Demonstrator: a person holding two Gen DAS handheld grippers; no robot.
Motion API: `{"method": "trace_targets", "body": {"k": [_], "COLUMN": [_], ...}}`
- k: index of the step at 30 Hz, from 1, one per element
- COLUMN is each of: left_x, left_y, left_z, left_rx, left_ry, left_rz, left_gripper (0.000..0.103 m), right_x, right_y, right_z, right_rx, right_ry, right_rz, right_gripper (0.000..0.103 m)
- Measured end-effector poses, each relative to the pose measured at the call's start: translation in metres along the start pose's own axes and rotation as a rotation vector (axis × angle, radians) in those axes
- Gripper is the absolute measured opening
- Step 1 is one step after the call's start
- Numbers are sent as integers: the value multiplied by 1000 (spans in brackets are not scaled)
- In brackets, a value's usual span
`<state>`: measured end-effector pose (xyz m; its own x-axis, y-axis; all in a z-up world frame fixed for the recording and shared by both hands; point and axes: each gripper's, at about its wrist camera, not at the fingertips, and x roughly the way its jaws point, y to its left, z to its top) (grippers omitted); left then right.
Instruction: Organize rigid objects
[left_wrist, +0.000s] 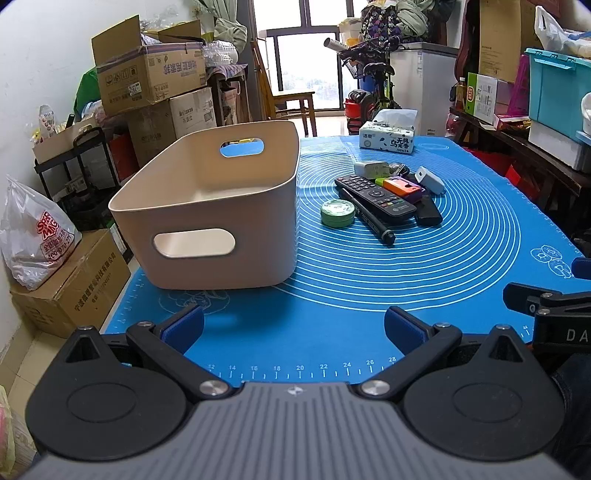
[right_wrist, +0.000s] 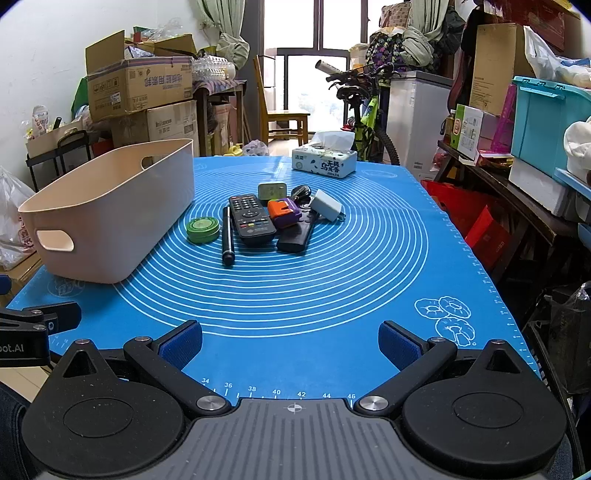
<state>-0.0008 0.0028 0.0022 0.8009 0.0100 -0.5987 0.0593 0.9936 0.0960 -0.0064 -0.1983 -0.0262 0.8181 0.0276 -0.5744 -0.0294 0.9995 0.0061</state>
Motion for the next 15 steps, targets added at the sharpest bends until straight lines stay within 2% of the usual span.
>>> {"method": "trace_targets", "body": {"k": [15], "left_x": [2], "left_y": [1], "left_z": [1], "left_rx": [16], "left_ry": [-5], "left_rz": [7], "left_gripper": [103], "right_x": [0], "right_y": [0], "right_z": [0], "right_rx": [1], "right_ry": [0], "right_rz": [2], "right_gripper": [100]}}
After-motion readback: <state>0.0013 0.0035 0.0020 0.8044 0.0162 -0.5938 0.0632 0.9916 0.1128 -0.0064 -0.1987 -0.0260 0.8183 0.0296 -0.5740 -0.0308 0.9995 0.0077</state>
